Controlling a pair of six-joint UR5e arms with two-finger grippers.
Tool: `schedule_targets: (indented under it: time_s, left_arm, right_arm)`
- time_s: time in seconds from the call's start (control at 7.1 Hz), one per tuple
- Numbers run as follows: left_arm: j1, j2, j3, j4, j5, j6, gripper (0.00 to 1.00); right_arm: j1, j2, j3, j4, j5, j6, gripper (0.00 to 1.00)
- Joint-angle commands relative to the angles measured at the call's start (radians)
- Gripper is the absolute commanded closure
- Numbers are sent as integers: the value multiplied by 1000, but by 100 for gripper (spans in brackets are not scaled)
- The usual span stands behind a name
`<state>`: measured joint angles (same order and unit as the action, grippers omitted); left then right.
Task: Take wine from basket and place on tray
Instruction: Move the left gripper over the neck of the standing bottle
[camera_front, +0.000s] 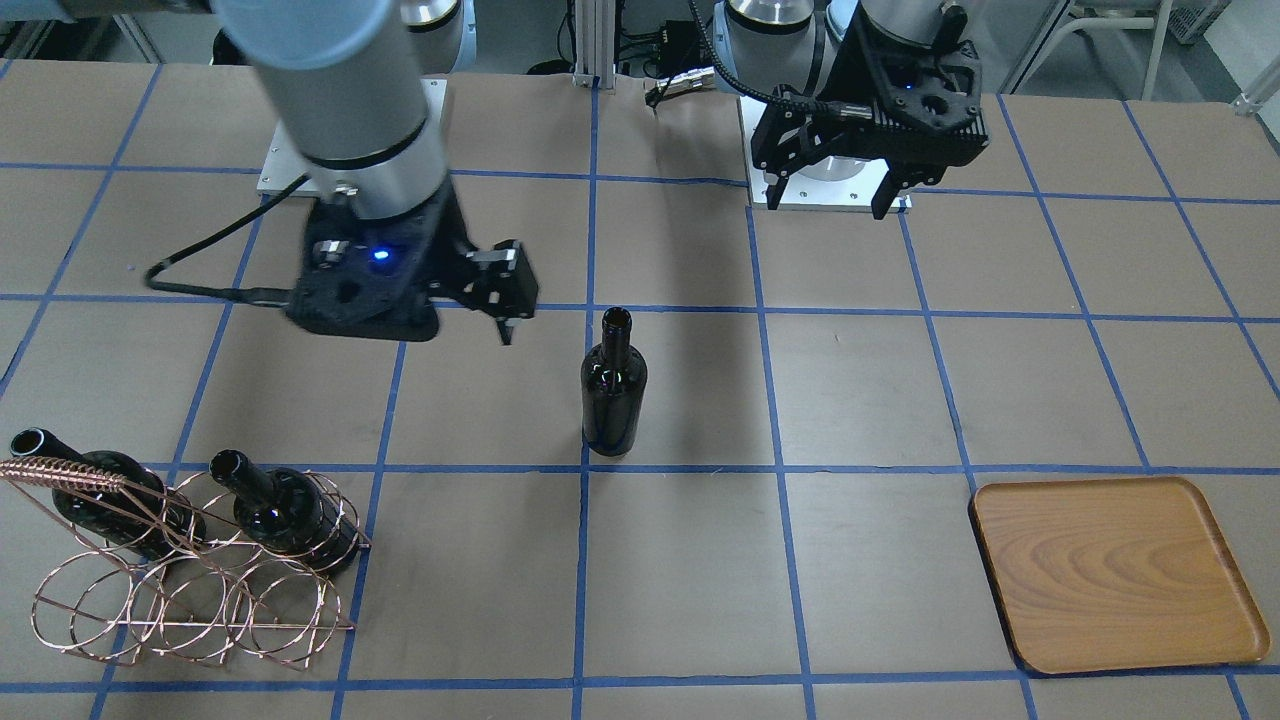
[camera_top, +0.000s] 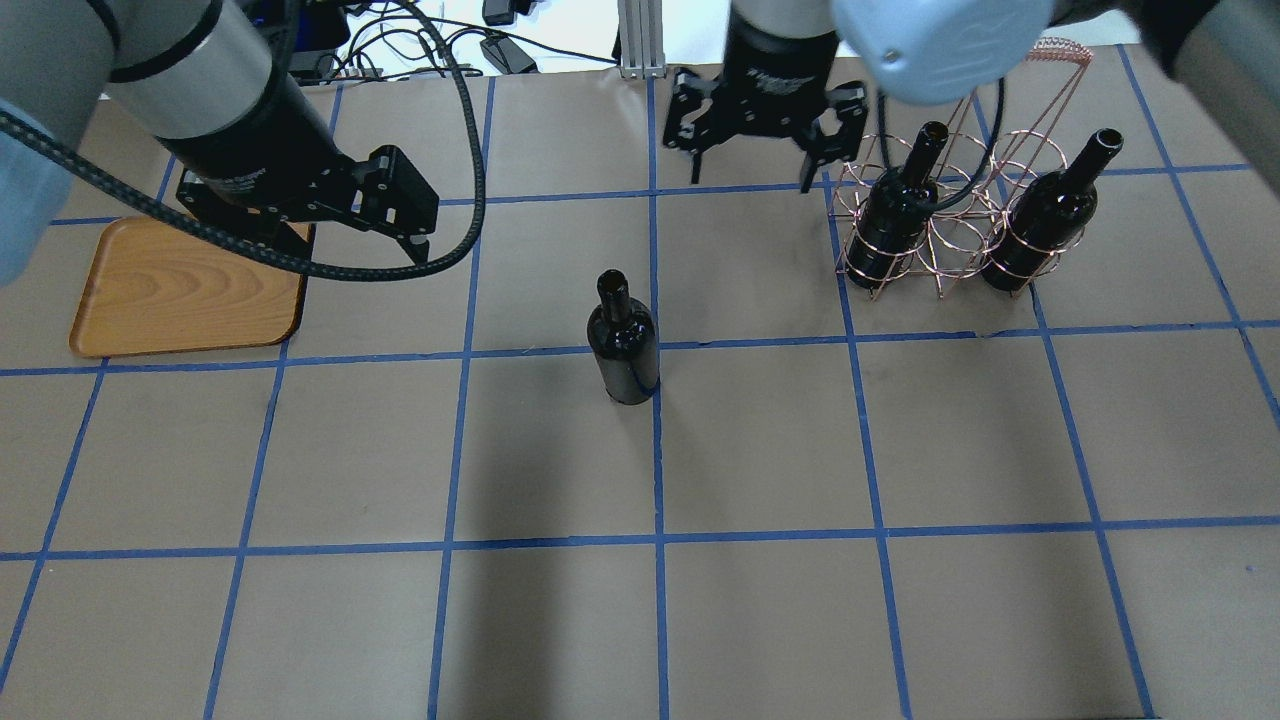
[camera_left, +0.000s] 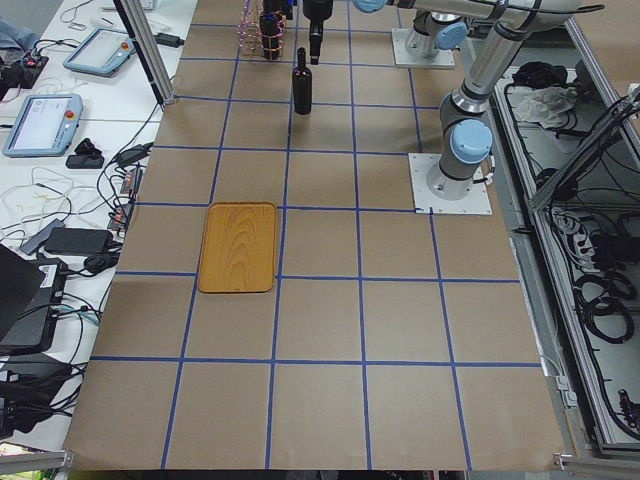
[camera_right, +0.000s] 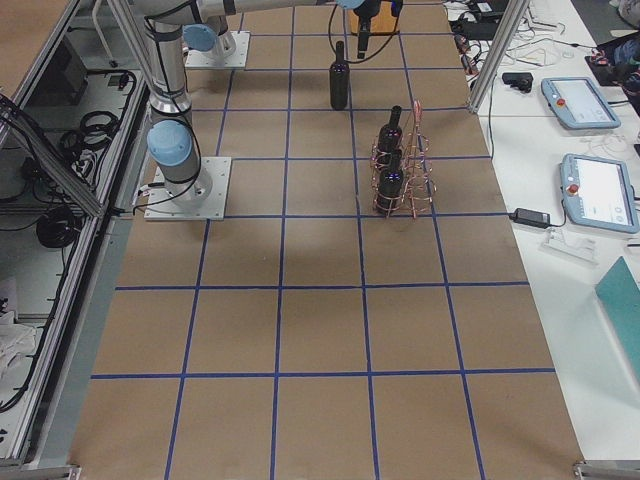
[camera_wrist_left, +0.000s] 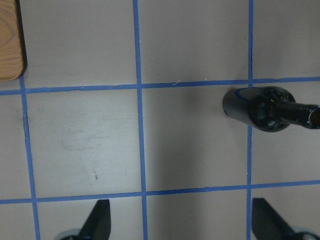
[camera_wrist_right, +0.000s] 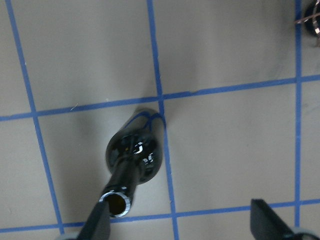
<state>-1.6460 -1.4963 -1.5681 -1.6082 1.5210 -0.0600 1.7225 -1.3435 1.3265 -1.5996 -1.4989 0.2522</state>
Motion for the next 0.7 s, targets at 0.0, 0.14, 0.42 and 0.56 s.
schedule_targets:
  time_s: [0.0,0.14,0.42,0.56]
  left_arm:
    - [-66,-28,0,16,-5,-105,0]
    - [-93,-53,0,36,-13,-163,0]
    - [-158,-123,6,71,-56,-268,0]
    - [-167,-154,23,82,-80,-306,0]
  right_arm:
    - [-160,-37,11,-8,-27,-196,0]
    - [-165,-58,22,-3,-108,-247,0]
    - [-162,-153,151,-11,-118,-266,0]
    - [-165,-193,213,-19,-121,-275,0]
